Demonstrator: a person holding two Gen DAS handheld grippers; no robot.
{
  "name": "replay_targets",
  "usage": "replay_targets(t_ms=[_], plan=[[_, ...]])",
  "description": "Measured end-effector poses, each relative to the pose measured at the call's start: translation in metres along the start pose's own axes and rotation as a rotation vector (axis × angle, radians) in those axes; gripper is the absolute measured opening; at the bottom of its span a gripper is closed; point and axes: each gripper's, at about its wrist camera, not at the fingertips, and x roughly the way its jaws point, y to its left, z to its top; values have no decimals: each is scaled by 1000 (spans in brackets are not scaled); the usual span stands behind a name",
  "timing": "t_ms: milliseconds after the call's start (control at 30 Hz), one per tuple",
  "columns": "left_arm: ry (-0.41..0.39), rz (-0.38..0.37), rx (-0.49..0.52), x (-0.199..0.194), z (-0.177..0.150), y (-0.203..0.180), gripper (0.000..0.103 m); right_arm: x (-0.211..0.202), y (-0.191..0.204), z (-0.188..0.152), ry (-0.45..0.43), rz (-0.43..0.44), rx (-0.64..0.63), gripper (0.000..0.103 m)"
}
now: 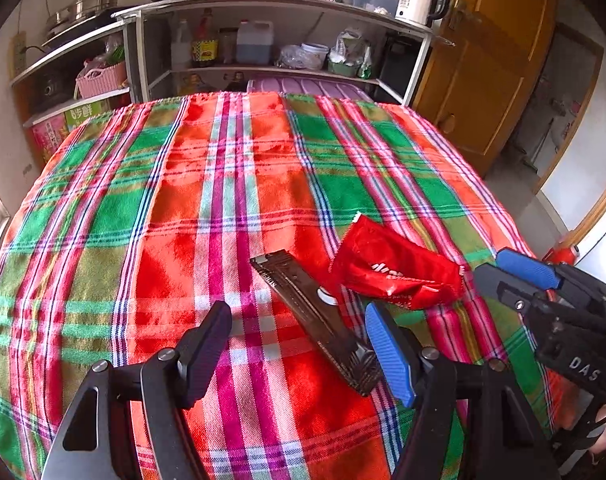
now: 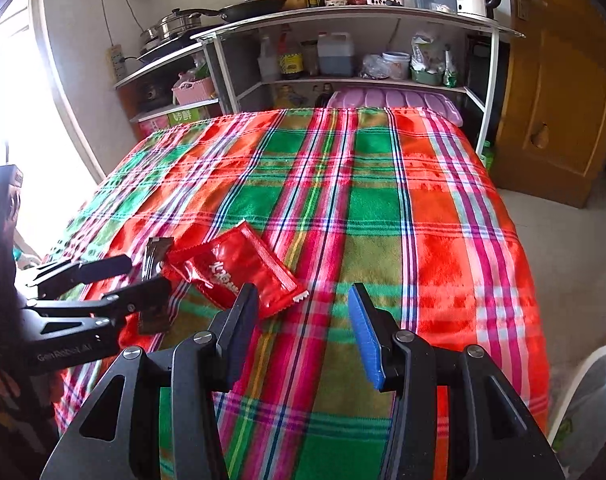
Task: Collect trash
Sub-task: 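Grasp the brown chocolate wrapper with the left tool while the right tool grasps the red packet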
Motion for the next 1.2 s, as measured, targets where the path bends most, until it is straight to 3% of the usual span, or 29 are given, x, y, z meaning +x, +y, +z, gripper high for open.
replay_targets(t_ms=[233, 333, 500, 600, 933, 1200], plan=[[-5, 34, 31, 7, 2, 0, 69, 7, 3, 6, 6, 12, -11, 48], [-9, 37, 32, 6, 3, 4, 63, 8, 8, 6, -1, 30, -22, 48], [-15, 55, 56, 4, 4, 15, 34, 8, 19, 8, -5, 82, -45, 48], [-13, 43, 49, 3, 4, 23, 25, 11, 24, 8, 1, 110, -47, 48], [-12, 13, 48, 0, 3, 29, 24, 14, 45, 6, -2, 159, -135, 48], [-14, -9, 34, 0, 3, 33, 24, 36, 56, 4, 56, 109, -198, 48]])
